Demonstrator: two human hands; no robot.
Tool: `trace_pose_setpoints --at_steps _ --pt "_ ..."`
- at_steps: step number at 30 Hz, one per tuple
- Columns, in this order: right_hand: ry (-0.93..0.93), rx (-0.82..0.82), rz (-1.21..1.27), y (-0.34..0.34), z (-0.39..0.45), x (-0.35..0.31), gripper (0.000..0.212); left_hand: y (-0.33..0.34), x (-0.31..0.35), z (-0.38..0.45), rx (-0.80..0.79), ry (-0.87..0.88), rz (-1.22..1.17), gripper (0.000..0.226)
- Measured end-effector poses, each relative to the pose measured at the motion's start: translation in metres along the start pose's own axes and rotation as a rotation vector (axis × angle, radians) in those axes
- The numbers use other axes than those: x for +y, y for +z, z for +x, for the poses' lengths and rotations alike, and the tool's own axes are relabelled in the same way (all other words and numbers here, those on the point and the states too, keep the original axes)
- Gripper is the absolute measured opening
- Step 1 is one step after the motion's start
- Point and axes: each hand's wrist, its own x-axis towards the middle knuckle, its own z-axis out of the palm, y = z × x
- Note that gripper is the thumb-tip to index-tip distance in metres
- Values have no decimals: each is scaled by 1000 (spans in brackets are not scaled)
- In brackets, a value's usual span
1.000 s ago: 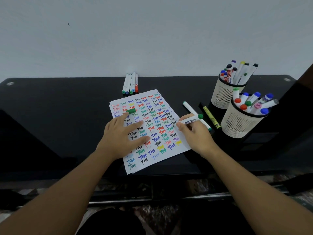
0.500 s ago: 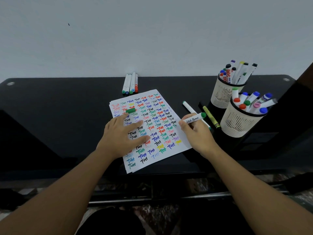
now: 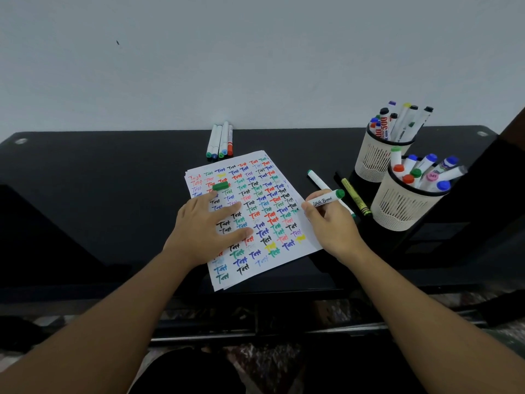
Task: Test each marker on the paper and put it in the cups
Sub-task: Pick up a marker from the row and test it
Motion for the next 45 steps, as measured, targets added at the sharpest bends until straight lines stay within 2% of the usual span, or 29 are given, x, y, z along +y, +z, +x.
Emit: trace_pose_setpoints --at_steps 24,27,31,34,36,38,40,43,45 --pt "0 6 -55 -2 -4 -4 8 -4 4 -2 16 -1 -64 95" --pt "-23 60 81 -2 -4 -2 5 -6 3 -2 17 -21 -151 79" --pt "-68 35 234 -4 -5 0 9 -16 4 8 97 -137 -368 28" --pt "-87 14 194 -1 -5 0 11 -19 6 27 238 -243 -395 23" --pt "-92 -23 149 -1 -5 2 25 -20 6 40 283 -256 -350 31" --pt "-91 -94 84 -1 -4 3 54 -17 4 49 247 -254 -262 46" --pt "-64 -143 88 -1 -1 5 68 -12 4 53 213 -247 -181 49" --pt "-8 -167 298 -1 0 5 52 -4 1 55 272 -215 -137 35" --pt "-21 -149 327 0 1 4 37 0 -1 54 308 -202 -158 29"
